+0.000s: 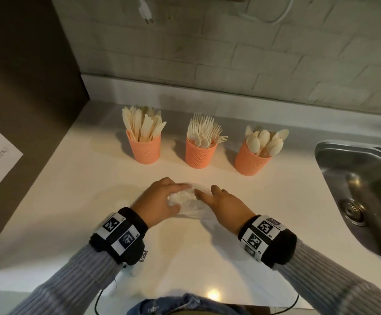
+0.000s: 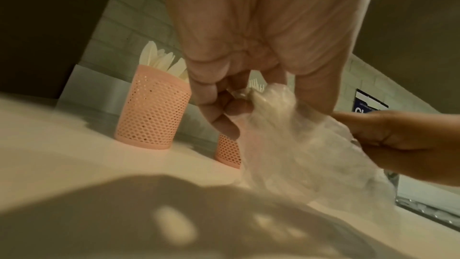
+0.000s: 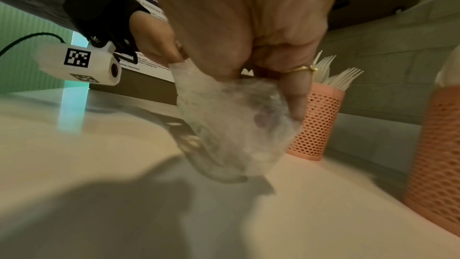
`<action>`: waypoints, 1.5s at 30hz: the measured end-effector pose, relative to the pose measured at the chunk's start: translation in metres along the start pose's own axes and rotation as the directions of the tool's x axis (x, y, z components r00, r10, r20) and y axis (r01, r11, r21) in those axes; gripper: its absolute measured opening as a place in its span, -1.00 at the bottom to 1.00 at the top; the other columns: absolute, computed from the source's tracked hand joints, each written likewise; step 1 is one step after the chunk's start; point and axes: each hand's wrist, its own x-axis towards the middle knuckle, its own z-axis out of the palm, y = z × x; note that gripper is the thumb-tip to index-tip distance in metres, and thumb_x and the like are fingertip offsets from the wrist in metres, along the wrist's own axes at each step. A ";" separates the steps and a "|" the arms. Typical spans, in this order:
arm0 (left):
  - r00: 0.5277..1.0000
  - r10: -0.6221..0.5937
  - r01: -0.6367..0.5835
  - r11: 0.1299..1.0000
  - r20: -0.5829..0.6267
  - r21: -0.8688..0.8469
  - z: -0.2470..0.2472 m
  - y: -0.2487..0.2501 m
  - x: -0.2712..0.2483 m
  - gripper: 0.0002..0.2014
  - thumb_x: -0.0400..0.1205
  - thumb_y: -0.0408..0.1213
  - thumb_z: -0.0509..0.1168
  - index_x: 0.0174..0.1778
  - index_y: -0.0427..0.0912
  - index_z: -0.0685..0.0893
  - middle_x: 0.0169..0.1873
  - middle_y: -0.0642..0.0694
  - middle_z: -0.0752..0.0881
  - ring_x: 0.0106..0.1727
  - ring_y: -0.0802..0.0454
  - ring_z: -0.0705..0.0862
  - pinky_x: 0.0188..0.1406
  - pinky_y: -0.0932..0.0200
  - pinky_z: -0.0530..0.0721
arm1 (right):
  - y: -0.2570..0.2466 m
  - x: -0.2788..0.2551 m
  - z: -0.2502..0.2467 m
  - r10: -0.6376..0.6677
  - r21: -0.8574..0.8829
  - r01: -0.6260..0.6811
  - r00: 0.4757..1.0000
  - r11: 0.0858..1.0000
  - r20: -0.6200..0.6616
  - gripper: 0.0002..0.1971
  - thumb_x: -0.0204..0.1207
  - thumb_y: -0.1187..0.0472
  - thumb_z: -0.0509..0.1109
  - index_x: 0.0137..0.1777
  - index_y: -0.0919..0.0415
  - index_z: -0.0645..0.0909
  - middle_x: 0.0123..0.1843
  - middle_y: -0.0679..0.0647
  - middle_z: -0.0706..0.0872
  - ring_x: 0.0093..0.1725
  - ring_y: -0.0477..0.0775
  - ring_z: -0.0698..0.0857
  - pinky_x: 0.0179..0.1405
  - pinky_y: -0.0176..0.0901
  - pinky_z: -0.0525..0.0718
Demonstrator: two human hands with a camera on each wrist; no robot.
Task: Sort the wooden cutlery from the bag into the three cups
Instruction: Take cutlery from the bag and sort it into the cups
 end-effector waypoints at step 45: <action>0.979 -0.164 0.155 0.985 -0.125 -0.080 0.017 -0.025 -0.010 -0.49 0.36 -0.41 0.49 0.20 0.07 0.59 0.03 0.02 0.55 -0.23 0.08 0.64 -0.13 0.37 0.51 | 0.078 -0.030 -0.070 0.736 0.837 -0.256 0.636 0.484 -0.231 -0.98 0.50 0.35 0.38 -0.13 0.25 0.62 -0.30 0.18 0.72 -0.41 -0.10 0.71 -0.24 -0.29 0.67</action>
